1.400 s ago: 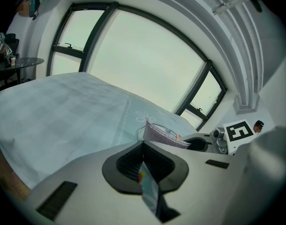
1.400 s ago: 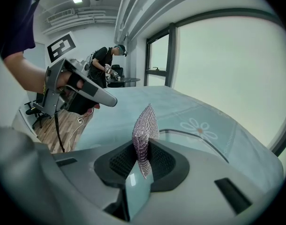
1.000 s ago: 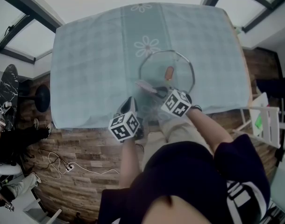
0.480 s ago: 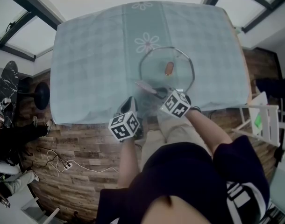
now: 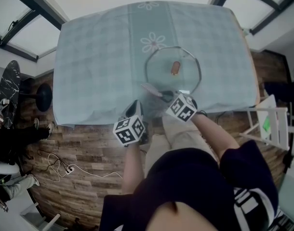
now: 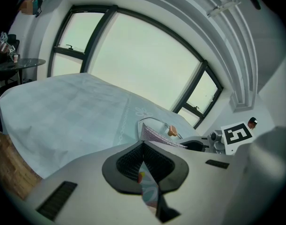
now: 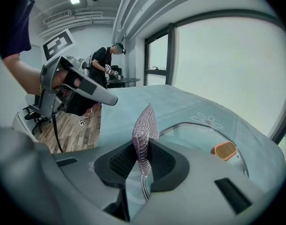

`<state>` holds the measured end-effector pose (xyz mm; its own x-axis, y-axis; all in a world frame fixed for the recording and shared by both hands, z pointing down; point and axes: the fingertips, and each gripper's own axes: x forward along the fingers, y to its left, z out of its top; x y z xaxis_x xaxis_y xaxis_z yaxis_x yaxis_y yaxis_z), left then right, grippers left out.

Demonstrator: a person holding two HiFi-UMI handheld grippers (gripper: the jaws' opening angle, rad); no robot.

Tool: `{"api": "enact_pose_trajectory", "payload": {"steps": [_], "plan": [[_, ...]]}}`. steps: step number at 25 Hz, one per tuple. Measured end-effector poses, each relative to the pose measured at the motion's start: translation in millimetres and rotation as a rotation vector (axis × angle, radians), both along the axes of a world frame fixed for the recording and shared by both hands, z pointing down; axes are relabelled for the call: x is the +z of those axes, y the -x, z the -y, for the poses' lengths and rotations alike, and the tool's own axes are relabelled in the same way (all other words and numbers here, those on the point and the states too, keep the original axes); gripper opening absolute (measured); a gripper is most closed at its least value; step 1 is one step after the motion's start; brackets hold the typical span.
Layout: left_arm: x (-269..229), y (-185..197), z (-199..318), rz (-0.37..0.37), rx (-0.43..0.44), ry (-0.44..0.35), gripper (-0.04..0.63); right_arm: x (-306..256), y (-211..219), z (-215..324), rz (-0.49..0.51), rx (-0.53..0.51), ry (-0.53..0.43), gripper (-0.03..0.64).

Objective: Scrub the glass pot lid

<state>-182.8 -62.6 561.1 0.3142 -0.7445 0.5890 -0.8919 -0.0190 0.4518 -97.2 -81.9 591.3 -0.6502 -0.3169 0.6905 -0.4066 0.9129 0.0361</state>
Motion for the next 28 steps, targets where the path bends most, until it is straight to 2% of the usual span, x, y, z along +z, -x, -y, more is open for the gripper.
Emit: {"api": "enact_pose_trajectory", "payload": {"steps": [11,28], "plan": [[-7,-3,-17,-0.005,-0.01,-0.024,0.0,-32,1,-9,0.088,0.08,-0.038,0.077],[-29,-19,-58,0.027,-0.003,-0.081,0.0,-82,-5,-68,0.217,0.158,-0.05,0.077]]}}
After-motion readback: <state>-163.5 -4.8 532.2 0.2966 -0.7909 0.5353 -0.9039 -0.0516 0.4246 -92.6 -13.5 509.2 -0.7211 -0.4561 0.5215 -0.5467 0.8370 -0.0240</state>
